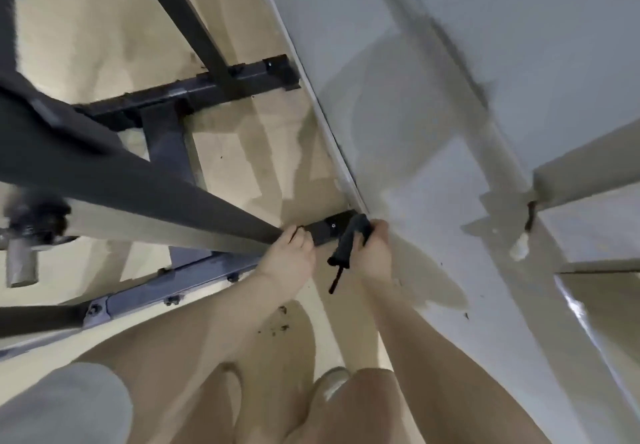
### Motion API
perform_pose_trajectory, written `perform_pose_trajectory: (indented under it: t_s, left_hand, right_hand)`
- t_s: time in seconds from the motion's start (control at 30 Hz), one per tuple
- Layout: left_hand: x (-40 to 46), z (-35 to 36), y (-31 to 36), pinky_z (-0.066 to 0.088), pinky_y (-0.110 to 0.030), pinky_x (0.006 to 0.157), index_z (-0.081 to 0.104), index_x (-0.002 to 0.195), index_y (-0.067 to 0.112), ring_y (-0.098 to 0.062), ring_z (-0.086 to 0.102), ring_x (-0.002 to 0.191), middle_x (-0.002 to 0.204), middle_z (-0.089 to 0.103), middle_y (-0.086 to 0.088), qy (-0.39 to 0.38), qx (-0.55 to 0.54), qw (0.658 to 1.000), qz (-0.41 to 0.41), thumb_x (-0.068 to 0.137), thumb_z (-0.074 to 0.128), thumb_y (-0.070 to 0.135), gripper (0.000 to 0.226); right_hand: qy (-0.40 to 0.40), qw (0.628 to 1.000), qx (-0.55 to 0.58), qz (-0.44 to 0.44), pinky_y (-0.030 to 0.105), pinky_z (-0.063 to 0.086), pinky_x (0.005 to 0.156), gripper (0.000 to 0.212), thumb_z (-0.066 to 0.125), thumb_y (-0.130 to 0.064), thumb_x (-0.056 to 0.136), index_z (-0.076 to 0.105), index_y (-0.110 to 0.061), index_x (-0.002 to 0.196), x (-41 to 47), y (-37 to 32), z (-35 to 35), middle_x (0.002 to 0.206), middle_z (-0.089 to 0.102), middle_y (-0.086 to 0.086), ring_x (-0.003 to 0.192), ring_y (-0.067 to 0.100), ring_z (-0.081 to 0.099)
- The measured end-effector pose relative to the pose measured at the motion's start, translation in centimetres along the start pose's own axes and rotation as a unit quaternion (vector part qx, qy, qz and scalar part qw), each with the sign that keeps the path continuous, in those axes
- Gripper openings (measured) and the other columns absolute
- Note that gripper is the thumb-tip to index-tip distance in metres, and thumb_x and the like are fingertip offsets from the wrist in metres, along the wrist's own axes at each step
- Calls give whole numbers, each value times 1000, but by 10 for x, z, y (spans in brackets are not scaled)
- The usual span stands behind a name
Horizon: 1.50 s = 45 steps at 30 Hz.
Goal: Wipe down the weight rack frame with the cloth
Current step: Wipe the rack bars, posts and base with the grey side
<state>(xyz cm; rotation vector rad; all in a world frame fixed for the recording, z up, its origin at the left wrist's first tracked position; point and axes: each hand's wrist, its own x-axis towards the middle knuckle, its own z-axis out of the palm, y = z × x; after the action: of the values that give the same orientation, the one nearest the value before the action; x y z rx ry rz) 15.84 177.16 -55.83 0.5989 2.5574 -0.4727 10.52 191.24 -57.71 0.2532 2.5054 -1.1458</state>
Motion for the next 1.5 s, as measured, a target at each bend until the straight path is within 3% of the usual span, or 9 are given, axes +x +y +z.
perform_pose_trajectory:
  t_s: [0.27,0.5,0.67,0.73,0.83,1.03,1.23,1.37,1.5]
  left_hand:
    - [75,123,7,-4,-55,111,6,143,-13,-47,13,138,149,14,-34,-19,262,965,14,100,25,18,57]
    - [83,131,7,19,-54,109,42,128,-10,-42,45,112,118,49,-30,-42,246,968,6,92,28,2,40]
    - [88,134,7,24,-57,104,40,129,-11,-48,42,117,126,43,-36,-97,215,972,18,94,35,-1,37]
    - [90,134,6,27,-54,105,39,132,-11,-50,41,118,129,42,-36,-107,219,970,13,94,35,0,40]
    - [86,134,-1,36,-22,100,55,123,-8,-41,53,113,121,55,-30,-98,155,983,-26,86,48,10,41]
    - [92,167,-2,46,-40,79,77,75,8,-33,67,74,78,71,-19,52,193,978,-58,86,18,-8,62]
    - [91,143,-2,48,-19,70,76,85,8,-28,66,86,92,70,-18,-49,48,993,-98,65,57,18,30]
    - [95,136,3,50,-36,76,77,79,12,-30,65,79,82,70,-15,-51,148,982,-104,61,56,19,28]
    - [89,137,11,26,-50,106,48,128,-2,-42,40,122,130,46,-28,-87,148,985,-29,94,40,11,37]
  right_hand:
    - [-85,932,-209,-284,43,42,89,39,42,-16,90,56,-3,124,109,109,137,113,59,18,102,37,55]
    - [-35,826,-300,-476,39,46,96,49,57,-7,74,57,-6,123,142,153,155,117,63,11,105,29,60]
    - [134,876,-287,-365,34,46,67,26,47,-4,70,62,-4,91,172,121,139,78,61,11,68,31,60]
    - [89,927,-168,-323,36,49,78,34,45,-4,82,60,0,112,163,105,158,97,64,17,85,33,62]
    - [-73,884,-199,-417,40,45,94,42,38,-24,88,63,-11,120,136,106,183,114,64,12,106,34,58]
    - [-152,839,-329,-406,37,35,90,46,48,-3,82,57,-15,126,172,102,153,124,53,8,109,36,50]
    - [127,934,-279,-183,50,47,79,78,69,14,60,52,-8,133,132,141,140,110,54,27,91,44,55]
    - [-37,977,-172,-118,44,33,98,71,52,-1,87,20,-15,149,90,125,172,134,30,22,117,38,35]
    - [-148,979,-61,-129,19,32,89,50,46,0,93,38,-10,141,93,110,162,124,41,16,112,29,45]
